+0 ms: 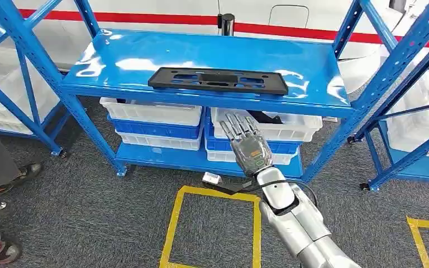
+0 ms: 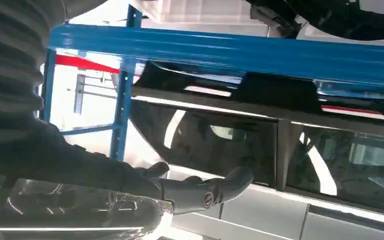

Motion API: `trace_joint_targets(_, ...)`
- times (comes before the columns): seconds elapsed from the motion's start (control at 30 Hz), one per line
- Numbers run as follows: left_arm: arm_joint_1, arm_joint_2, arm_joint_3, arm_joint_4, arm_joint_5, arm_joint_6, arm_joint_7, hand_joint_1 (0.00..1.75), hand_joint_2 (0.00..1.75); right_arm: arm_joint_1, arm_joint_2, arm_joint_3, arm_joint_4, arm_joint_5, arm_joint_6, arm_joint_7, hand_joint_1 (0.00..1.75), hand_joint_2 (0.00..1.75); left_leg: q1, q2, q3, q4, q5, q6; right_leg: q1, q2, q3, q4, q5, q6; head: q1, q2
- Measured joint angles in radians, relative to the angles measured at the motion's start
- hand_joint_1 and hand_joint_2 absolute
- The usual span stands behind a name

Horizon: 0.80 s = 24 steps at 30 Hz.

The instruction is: Take the parts from the cabinet and place them on the table.

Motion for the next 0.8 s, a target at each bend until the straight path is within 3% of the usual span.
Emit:
trace_joint_targets(0.03,0.000,0.000,0.001,0.000,0.000,0.000,0.000,0.00,0.00,-0.004,0.000,0.000,0.000,-0.001,0.000,-0.001,0.00,1.75,0.005,-0.001,0.011,-0.014,0.006,0.010,0.007,-0.001,-0.001,0.002,-0.006,0.008,0.000,0.000)
trace_joint_targets(0.07,0.000,-0.001,0.001,0.000,0.000,0.000,-0.001,0.00,0.00,-0.008,0.000,0.000,0.000,-0.002,0.000,-0.003,0.00,1.75,0.006,0.000,0.020,-0.021,0.008,0.015,-0.001,-0.002,-0.010,0.030,-0.015,0.010,0.002,0.000)
trace_joint_targets(0.1,0.000,0.000,0.002,0.000,0.000,0.000,-0.002,0.00,0.00,-0.014,0.000,0.000,0.000,-0.004,0.000,-0.003,0.00,1.75,0.006,0.001,0.022,-0.021,0.004,0.025,0.002,-0.001,-0.044,0.092,-0.041,0.004,0.004,0.000)
trace_joint_targets(0.17,-0.003,0.000,0.003,0.000,-0.001,-0.003,-0.003,0.00,0.00,-0.017,-0.001,0.000,0.003,-0.010,0.000,-0.004,0.00,1.75,0.005,0.000,0.027,-0.021,-0.003,0.033,0.000,0.000,-0.146,0.265,-0.099,-0.004,0.004,0.000)
trace_joint_targets(0.2,-0.002,-0.001,0.003,0.000,-0.003,-0.003,-0.003,0.00,0.00,-0.016,-0.002,0.000,0.007,-0.012,-0.002,-0.004,0.00,1.75,0.004,-0.001,0.030,-0.021,-0.006,0.035,0.002,0.000,-0.190,0.332,-0.108,-0.001,0.005,0.000)
trace_joint_targets(0.23,-0.002,-0.002,0.003,0.000,-0.003,-0.003,-0.003,0.00,0.00,-0.016,-0.002,0.001,0.013,-0.013,-0.003,-0.005,0.00,1.75,0.004,-0.004,0.035,-0.021,-0.011,0.035,0.001,0.000,-0.209,0.343,-0.098,0.006,0.005,0.000)
trace_joint_targets(0.27,0.000,-0.003,0.003,0.000,-0.002,-0.003,-0.003,0.00,0.00,-0.016,-0.002,0.001,0.015,-0.014,-0.003,-0.005,0.00,1.75,0.004,-0.006,0.042,-0.021,-0.016,0.033,0.001,0.000,-0.199,0.301,-0.067,0.017,0.005,0.000)
trace_joint_targets(0.33,0.000,-0.004,0.003,0.000,-0.002,-0.003,-0.003,0.00,0.00,-0.018,-0.002,0.000,0.018,-0.014,-0.004,-0.005,0.00,1.75,0.004,-0.011,0.061,-0.021,-0.029,0.027,0.000,0.000,-0.125,0.122,0.024,0.034,0.006,0.000)
trace_joint_targets(0.37,0.000,-0.005,0.003,0.000,-0.003,-0.003,-0.003,0.00,0.00,-0.019,-0.002,0.001,0.019,-0.015,-0.005,-0.005,0.00,1.75,0.004,-0.012,0.067,-0.021,-0.036,0.023,0.000,-0.001,-0.089,0.039,0.058,0.033,0.007,0.000)
trace_joint_targets(0.4,-0.001,-0.005,0.003,0.000,-0.003,-0.003,-0.003,0.00,0.00,-0.022,0.000,0.001,0.021,-0.016,-0.009,-0.005,0.00,1.75,-0.006,-0.014,0.068,-0.013,-0.046,0.016,0.003,0.000,-0.071,0.010,0.068,0.020,0.006,0.000)
trace_joint_targets(0.43,-0.002,-0.005,0.004,0.000,-0.003,-0.003,-0.003,0.00,0.00,-0.023,0.003,0.001,0.024,-0.018,-0.012,-0.008,0.00,1.75,-0.004,-0.015,0.069,-0.015,-0.051,0.011,0.003,0.000,-0.074,0.010,0.067,0.006,0.006,0.000)
trace_joint_targets(0.5,-0.001,-0.005,0.004,0.000,-0.003,-0.003,-0.003,0.00,0.00,-0.028,0.008,0.001,0.029,-0.018,-0.013,-0.011,0.00,1.75,0.001,-0.014,0.073,-0.019,-0.055,0.001,0.006,0.000,-0.073,0.012,0.062,-0.010,0.007,0.000)
trace_joint_targets(0.57,-0.002,-0.004,0.005,0.000,-0.004,-0.002,-0.003,0.00,0.00,-0.035,0.017,0.001,0.031,-0.019,-0.013,-0.011,0.00,1.75,0.005,-0.010,0.071,-0.005,-0.070,-0.012,-0.009,0.003,-0.056,0.000,0.064,-0.026,0.007,0.000)
trace_joint_targets(0.6,-0.002,-0.005,0.005,0.000,-0.004,-0.001,-0.003,0.00,0.00,-0.041,0.020,0.001,0.032,-0.019,-0.013,-0.011,0.00,1.75,0.005,-0.006,0.050,0.046,-0.096,-0.017,-0.011,0.001,-0.048,-0.002,0.058,-0.036,0.000,0.000)
trace_joint_targets(0.67,-0.002,-0.006,0.005,0.000,-0.004,-0.002,-0.003,0.00,0.00,-0.046,0.027,0.001,0.037,-0.019,-0.013,-0.011,0.00,1.75,0.014,-0.003,-0.048,0.219,-0.163,-0.030,-0.010,0.001,-0.040,-0.002,0.049,-0.044,-0.001,0.000)
trace_joint_targets(0.7,0.000,-0.006,0.006,0.000,-0.004,-0.002,-0.003,0.00,0.00,-0.046,0.028,0.002,0.041,-0.019,-0.013,-0.011,0.00,1.75,0.016,-0.003,-0.092,0.281,-0.178,-0.035,-0.010,0.001,-0.037,-0.001,0.045,-0.044,-0.002,0.000)
trace_joint_targets(0.73,0.001,-0.006,0.007,0.000,-0.004,-0.002,-0.003,0.00,0.00,-0.046,0.028,0.002,0.046,-0.019,-0.013,-0.011,0.00,1.75,0.018,-0.002,-0.117,0.302,-0.168,-0.037,-0.010,0.002,-0.032,-0.001,0.041,-0.041,-0.002,0.000)
trace_joint_targets(0.77,0.001,-0.005,0.009,0.000,-0.004,-0.002,-0.003,0.00,0.00,-0.046,0.028,0.002,0.051,-0.019,-0.013,-0.008,0.00,1.75,0.020,0.000,-0.119,0.278,-0.135,-0.039,-0.010,0.002,-0.027,-0.001,0.036,-0.039,-0.002,0.000)
trace_joint_targets(0.8,0.001,-0.005,0.012,0.000,-0.006,-0.002,-0.003,0.00,0.00,-0.046,0.028,0.001,0.055,-0.018,-0.014,-0.006,0.00,1.75,0.023,0.002,-0.092,0.201,-0.075,-0.039,-0.012,0.003,-0.017,-0.001,0.029,-0.035,-0.002,0.000)
